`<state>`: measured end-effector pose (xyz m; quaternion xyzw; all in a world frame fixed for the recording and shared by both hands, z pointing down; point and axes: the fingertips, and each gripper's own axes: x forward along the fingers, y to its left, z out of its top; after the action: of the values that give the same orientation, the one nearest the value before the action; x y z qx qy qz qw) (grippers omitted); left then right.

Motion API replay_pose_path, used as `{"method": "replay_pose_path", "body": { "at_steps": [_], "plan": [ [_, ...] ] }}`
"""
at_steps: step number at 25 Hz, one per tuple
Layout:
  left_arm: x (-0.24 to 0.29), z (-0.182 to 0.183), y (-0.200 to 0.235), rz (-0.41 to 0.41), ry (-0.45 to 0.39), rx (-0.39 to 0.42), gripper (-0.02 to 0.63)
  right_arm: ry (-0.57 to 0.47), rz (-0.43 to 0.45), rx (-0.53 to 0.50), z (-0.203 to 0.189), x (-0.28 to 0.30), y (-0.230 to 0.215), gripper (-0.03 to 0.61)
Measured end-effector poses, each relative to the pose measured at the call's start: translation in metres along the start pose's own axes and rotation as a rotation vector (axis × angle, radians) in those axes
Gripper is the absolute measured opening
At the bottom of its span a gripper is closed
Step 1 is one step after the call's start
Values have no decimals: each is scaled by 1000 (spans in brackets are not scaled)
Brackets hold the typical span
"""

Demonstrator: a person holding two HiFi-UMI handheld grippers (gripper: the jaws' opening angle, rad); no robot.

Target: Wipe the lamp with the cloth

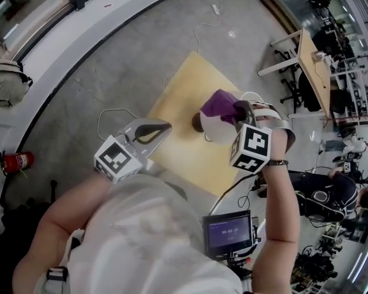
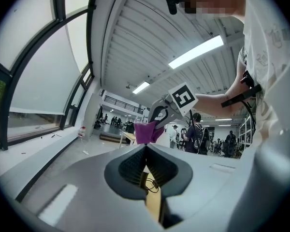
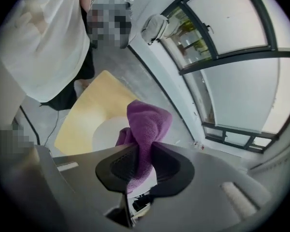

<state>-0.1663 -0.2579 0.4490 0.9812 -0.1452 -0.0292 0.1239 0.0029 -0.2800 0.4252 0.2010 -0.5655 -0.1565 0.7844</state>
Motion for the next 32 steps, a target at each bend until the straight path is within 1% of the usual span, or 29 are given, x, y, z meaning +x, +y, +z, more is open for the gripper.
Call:
{"method": "replay_pose_path", "body": {
  "at_steps": [5, 9, 12, 15, 17, 19, 21, 27, 29, 32],
  "plan": [
    [-5, 0, 6, 36, -10, -25, 0, 56, 150, -130, 4, 22, 3, 83],
    [-13, -1, 13, 79, -14, -28, 0, 90, 274, -278, 22, 51, 19, 83],
    [-18, 0, 21, 106, -17, -37, 0, 95, 366, -362, 37, 79, 33, 83],
    [-23, 2, 26, 134, -20, -42, 0, 105, 425, -434, 49, 99, 44, 83],
    [-26, 0, 27, 150, -15, -46, 0, 116, 445, -491, 53, 107, 53, 83],
    [-30, 0, 29, 162, -15, -51, 0, 113, 462, -516, 57, 114, 55, 83],
    [-31, 3, 32, 174, -18, -52, 0, 97, 470, -496, 58, 114, 44, 83],
    [-44, -3, 44, 179, -26, -54, 0, 37, 458, -329, 65, 90, -7, 83],
    [-32, 2, 42, 163, -16, -57, 0, 11, 459, -251, 46, 77, -29, 83],
    [-18, 2, 33, 131, 5, -67, 0, -32, 447, -103, 14, 57, -55, 83]
  ]
}}
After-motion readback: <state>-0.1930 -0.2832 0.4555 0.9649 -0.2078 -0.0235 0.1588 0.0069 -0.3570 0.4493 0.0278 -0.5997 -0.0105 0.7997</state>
